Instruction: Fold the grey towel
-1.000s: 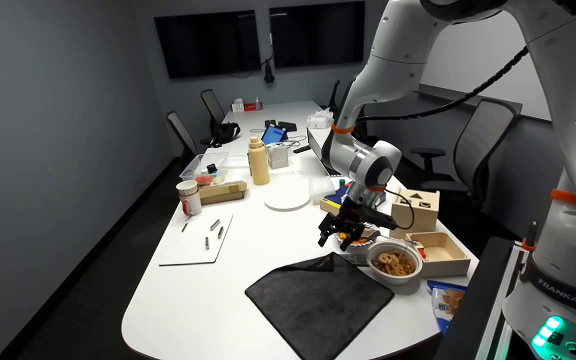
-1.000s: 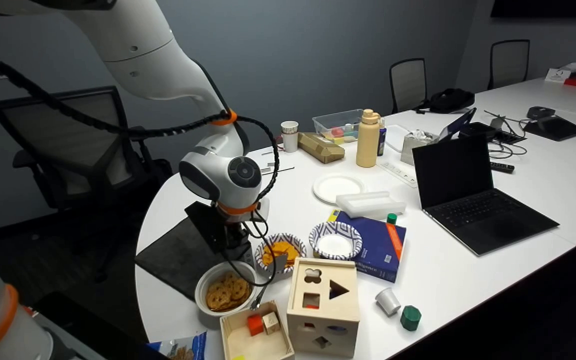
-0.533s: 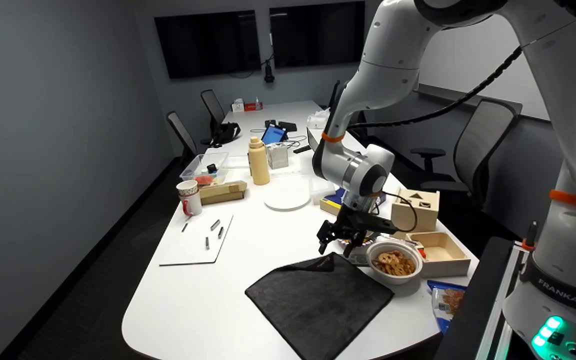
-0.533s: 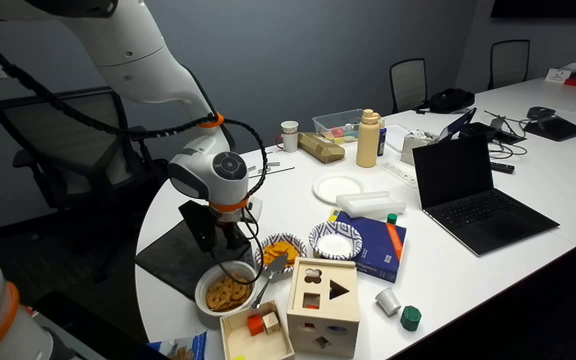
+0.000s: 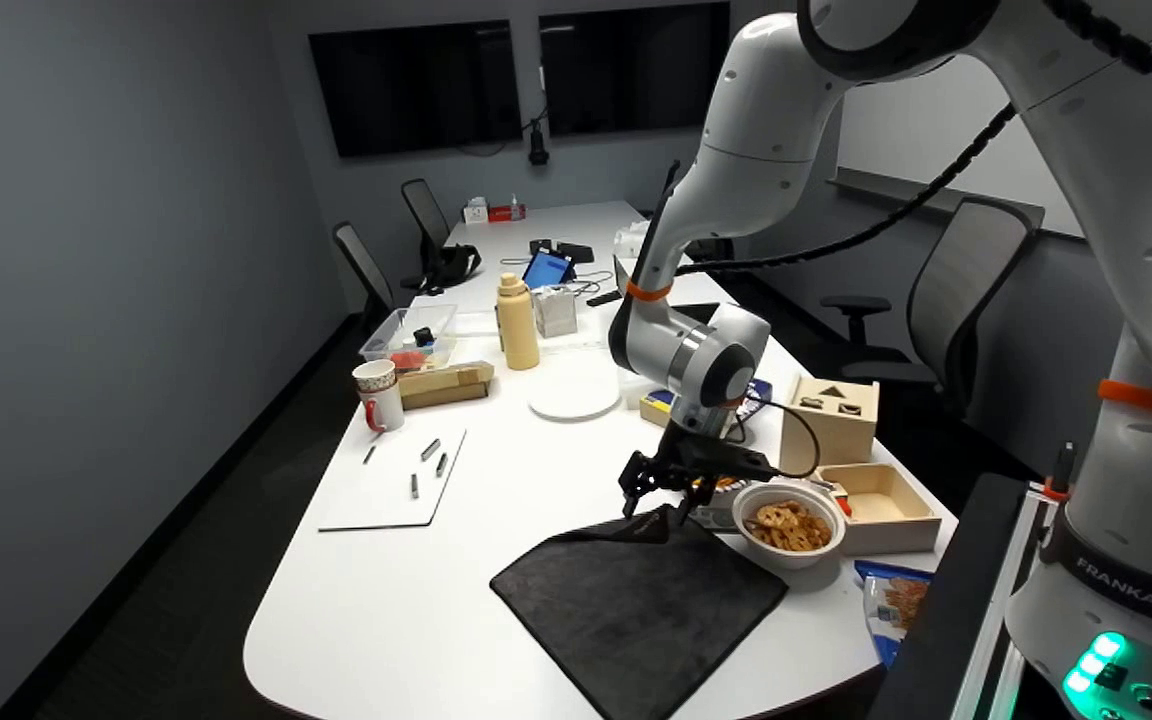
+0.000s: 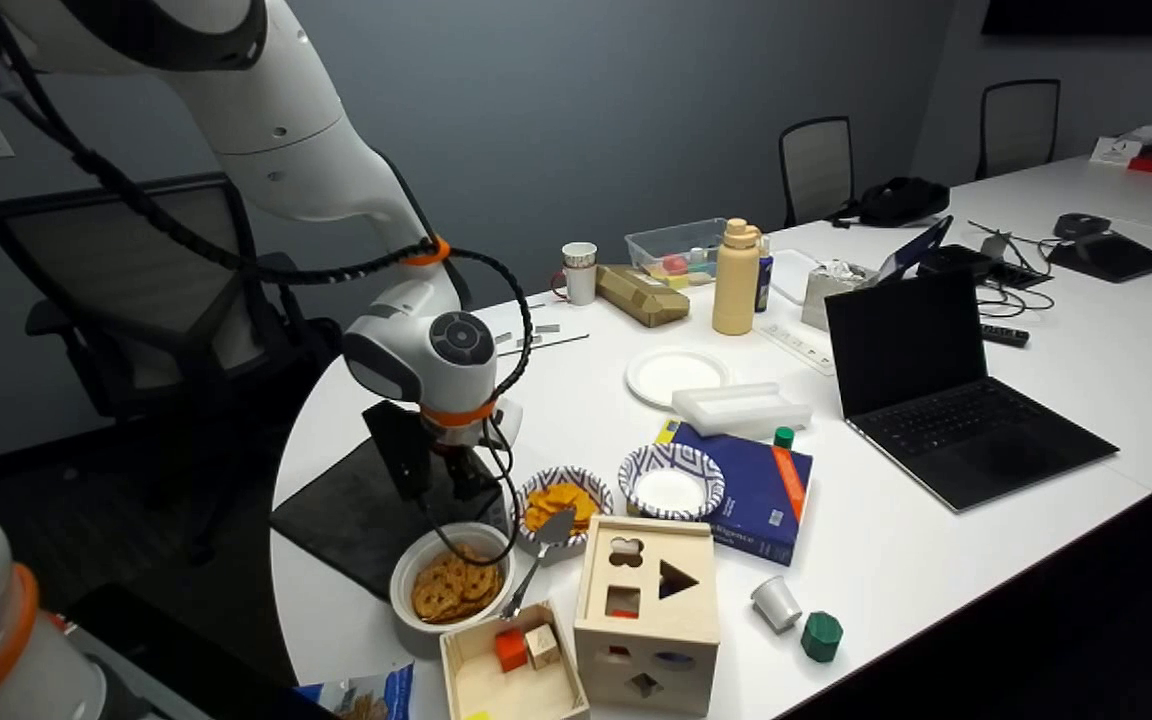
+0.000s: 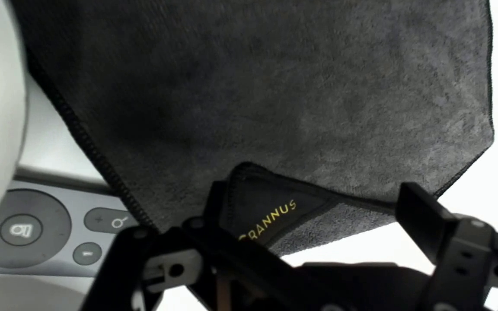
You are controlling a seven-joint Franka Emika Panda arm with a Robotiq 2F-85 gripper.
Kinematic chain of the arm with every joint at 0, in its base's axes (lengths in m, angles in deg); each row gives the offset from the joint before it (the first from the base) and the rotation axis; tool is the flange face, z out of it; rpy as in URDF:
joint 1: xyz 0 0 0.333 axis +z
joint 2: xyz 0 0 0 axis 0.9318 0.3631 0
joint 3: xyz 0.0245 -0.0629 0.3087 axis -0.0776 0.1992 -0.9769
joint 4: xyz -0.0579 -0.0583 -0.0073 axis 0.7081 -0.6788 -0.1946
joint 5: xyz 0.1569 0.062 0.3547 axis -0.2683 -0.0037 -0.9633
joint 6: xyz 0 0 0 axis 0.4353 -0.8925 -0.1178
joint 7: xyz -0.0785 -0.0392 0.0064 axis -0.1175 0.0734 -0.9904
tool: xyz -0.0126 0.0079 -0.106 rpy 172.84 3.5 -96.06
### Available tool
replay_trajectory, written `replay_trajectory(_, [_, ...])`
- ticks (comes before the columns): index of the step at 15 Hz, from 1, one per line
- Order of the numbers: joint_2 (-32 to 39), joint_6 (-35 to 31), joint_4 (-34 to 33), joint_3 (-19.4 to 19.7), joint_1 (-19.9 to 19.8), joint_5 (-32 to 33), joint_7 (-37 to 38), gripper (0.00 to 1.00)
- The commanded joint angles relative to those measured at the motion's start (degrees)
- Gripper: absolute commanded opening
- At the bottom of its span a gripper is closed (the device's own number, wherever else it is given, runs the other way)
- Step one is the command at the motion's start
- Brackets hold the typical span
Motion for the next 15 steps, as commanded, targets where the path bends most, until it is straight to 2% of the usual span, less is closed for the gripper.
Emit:
replay_trajectory(1, [3.60, -1.52, -3.89, 0.03, 0.21, -1.55, 1.60, 1.00])
replay_trajectory(10, [7.07, -1.30, -6.81, 0.00, -0.09, -1.88, 3.43, 1.00])
replay_trajectory(11, [7.15, -1.24, -6.92, -0.04, -0.15, -2.06, 3.29, 0.97])
replay_trajectory(12, [7.12, -1.23, -6.87, -0.04, -0.18, -2.17, 3.26, 0.74])
replay_trajectory(14, [6.87, -1.46, -6.63, -0.05, -0.13, -2.55, 3.26, 0.70])
replay_trajectory(15, [6.77, -1.59, -6.49, -0.03, -0.10, -2.86, 3.31, 0.63])
